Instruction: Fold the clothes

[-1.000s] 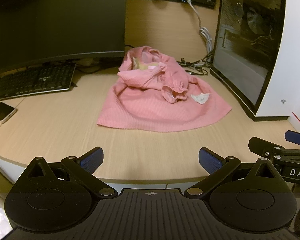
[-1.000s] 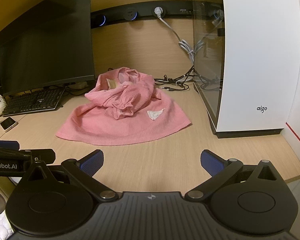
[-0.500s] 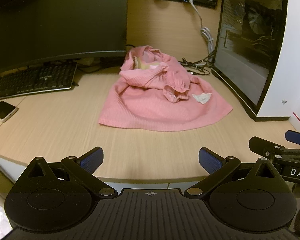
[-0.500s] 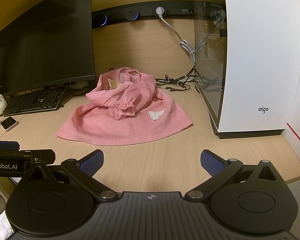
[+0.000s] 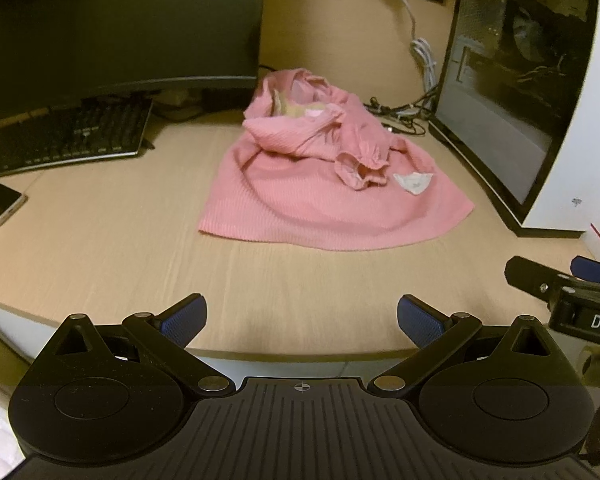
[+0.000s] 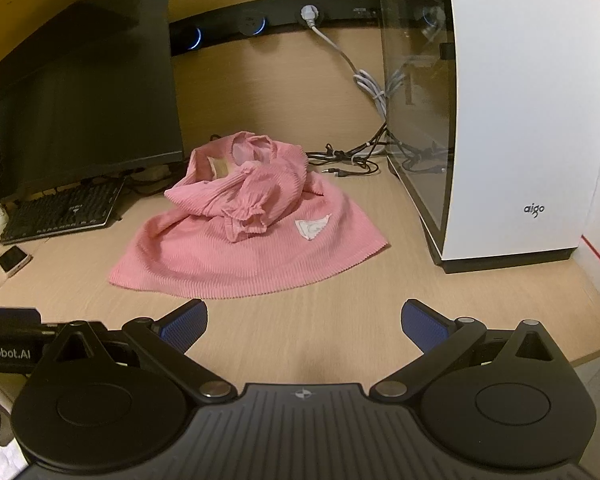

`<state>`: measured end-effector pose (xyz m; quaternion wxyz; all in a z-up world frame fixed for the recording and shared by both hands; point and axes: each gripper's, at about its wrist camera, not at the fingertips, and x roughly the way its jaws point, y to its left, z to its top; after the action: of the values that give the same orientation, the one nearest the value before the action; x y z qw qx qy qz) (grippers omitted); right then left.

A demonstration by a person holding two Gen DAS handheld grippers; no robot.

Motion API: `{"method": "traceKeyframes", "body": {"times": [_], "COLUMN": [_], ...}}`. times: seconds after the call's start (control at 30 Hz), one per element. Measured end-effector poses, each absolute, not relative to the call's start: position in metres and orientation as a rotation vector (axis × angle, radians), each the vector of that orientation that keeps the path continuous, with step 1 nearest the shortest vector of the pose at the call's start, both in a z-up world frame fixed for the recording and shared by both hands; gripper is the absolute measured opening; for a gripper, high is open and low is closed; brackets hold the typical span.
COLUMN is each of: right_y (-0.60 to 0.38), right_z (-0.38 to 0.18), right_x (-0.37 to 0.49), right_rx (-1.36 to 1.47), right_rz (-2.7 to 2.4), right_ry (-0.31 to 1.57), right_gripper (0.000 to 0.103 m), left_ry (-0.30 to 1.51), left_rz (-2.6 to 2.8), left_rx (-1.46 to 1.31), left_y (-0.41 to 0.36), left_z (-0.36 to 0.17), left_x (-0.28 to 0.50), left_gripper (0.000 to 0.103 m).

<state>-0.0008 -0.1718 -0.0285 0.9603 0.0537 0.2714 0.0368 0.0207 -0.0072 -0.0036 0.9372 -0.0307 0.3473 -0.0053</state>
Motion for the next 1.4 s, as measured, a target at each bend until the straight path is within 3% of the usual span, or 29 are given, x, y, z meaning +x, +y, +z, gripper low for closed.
{"method": "traceKeyframes", "body": {"times": [0.43, 0.7, 0.9, 1.07, 1.2, 1.4], "right_y": [-0.170, -0.165, -0.159, -0.176, -0.185, -0.175], "right_z": [-0.043, -0.046, -0.055, -0.079, -0.082, -0.077], "right_x": [0.096, 0.173, 0.239, 0.255, 0.237, 0.179], "right_rx": [0.323, 0.340, 0.375, 0.566, 0.652, 0.556], "right_rz": [0.000, 0.019, 0.063, 0.169, 0.247, 0.294], "right_ry": [0.720, 0.745, 0.773, 0.826, 0.867, 0.930], "right_gripper": [0.103, 0.103, 0.103, 0.103, 0.103, 0.103], "left_ry": [0.784, 0.914, 0.945, 0.972, 1.019, 1.149], "left_rz": [-0.346, -0.406, -0.414, -0.438, -0.416, -0.497], "left_rx": [-0.279, -0.267, -0.261, -0.203, -0.207, -0.228], "left_y": [0.047, 0.051, 0.057, 0.058, 0.064, 0.073], "left_z": [-0.002, -0.040, -0.051, -0.050, -0.047, -0.045], "left_x": [0.176, 0.267, 0.265, 0.256, 0.235, 0.173], "left_gripper": [0.103, 0.103, 0.103, 0.103, 0.103, 0.103]}}
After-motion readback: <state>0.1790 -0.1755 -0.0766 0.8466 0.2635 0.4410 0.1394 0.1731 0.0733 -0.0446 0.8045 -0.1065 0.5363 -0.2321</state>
